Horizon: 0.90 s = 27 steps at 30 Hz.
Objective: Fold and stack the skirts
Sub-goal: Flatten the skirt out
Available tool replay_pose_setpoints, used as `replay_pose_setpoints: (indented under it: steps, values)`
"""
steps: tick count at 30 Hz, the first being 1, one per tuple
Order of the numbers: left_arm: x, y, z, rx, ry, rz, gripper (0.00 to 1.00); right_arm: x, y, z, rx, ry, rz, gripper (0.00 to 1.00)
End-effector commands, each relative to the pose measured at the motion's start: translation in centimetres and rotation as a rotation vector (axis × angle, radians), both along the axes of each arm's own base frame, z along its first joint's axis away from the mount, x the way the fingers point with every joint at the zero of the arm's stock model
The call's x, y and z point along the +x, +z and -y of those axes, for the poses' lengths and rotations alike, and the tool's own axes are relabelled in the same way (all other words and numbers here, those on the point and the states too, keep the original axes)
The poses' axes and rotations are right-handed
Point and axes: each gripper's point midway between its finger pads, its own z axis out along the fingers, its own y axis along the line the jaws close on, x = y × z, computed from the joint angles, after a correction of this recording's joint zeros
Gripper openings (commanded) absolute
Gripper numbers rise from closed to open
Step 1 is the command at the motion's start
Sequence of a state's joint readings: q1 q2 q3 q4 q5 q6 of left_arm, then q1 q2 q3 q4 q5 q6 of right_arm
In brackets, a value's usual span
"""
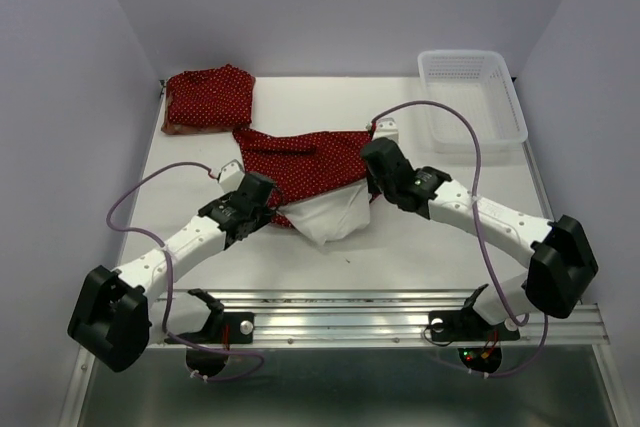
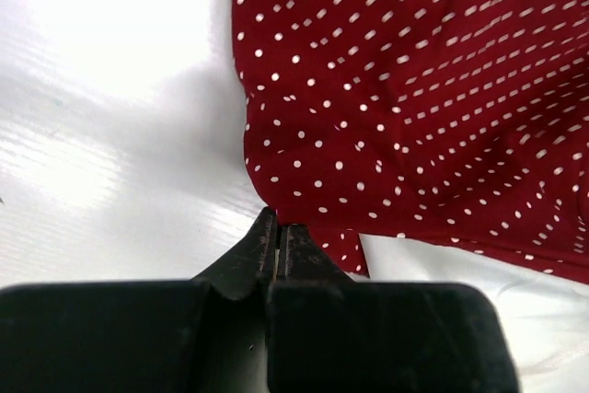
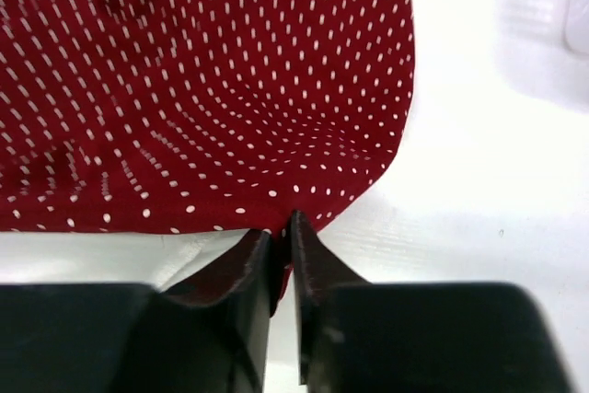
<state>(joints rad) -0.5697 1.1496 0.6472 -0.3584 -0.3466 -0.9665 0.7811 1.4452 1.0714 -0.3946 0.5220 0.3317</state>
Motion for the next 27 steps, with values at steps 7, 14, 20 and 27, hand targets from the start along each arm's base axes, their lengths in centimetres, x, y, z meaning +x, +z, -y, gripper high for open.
replay_pose_setpoints:
  steps: [7, 14, 20, 27]
  values:
    - [3.0, 8.0, -0.8, 0.056, 0.009, 0.181, 0.00, 7.1, 9.3, 2.8, 0.171, -0.216, 0.190, 0.08]
    - [3.0, 12.1, -0.2, 0.007, -0.032, 0.240, 0.00, 11.1, 11.9, 7.3, -0.031, -0.440, 0.285, 0.16]
    - [2.7, 18.9, 3.3, -0.170, -0.222, 0.430, 0.00, 12.6, 6.1, 6.8, -0.162, -0.409, 0.180, 0.31]
    - [2.9, 18.8, 5.8, -0.248, -0.307, 0.413, 0.00, 11.8, 1.3, -1.3, 0.065, -0.062, -0.061, 0.59]
